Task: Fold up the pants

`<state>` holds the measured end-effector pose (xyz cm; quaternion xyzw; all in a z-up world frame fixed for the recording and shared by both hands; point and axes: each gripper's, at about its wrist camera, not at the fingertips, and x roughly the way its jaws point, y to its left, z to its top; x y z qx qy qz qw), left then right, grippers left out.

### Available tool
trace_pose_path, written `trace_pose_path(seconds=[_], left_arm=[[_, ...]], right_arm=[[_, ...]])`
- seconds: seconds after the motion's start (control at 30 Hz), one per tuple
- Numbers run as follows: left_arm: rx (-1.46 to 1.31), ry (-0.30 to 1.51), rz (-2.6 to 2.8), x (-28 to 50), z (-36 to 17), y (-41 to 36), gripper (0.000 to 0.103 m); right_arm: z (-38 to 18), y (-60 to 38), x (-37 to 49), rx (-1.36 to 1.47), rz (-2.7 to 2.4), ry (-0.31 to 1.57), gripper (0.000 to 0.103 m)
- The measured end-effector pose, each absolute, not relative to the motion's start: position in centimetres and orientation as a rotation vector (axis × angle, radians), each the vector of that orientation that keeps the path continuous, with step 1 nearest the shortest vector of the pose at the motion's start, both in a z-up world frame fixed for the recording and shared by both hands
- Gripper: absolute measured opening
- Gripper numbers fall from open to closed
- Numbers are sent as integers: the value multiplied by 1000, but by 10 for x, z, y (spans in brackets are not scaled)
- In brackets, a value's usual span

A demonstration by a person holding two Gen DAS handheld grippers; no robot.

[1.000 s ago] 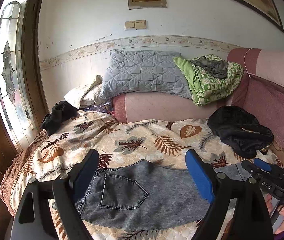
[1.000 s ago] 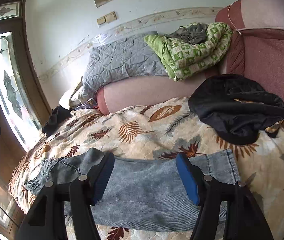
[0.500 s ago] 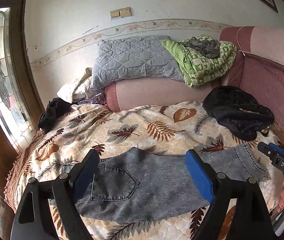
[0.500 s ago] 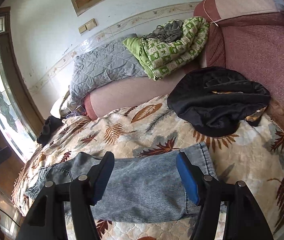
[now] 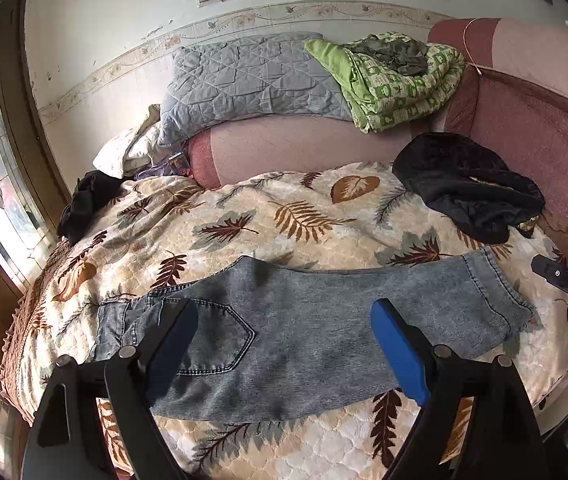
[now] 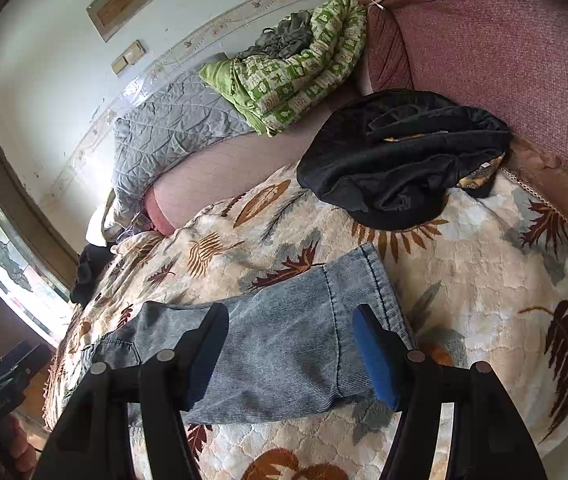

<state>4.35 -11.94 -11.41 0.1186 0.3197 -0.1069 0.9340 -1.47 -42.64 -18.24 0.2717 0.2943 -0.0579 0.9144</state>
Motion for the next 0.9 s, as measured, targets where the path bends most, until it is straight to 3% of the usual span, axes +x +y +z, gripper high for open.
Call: trace_pose_path(seconds=[0.2, 0.53, 0.9], left_arm=[[232, 703, -200, 52, -130, -113, 88], [208, 870, -193, 61, -183, -107, 88], [284, 883, -211, 64, -194, -124, 88]], right_arm=[[-184, -413, -7, 485, -136, 640, 68], [-215, -443, -1, 625, -228, 748, 68], [-215, -433, 6, 582, -232, 759, 68]])
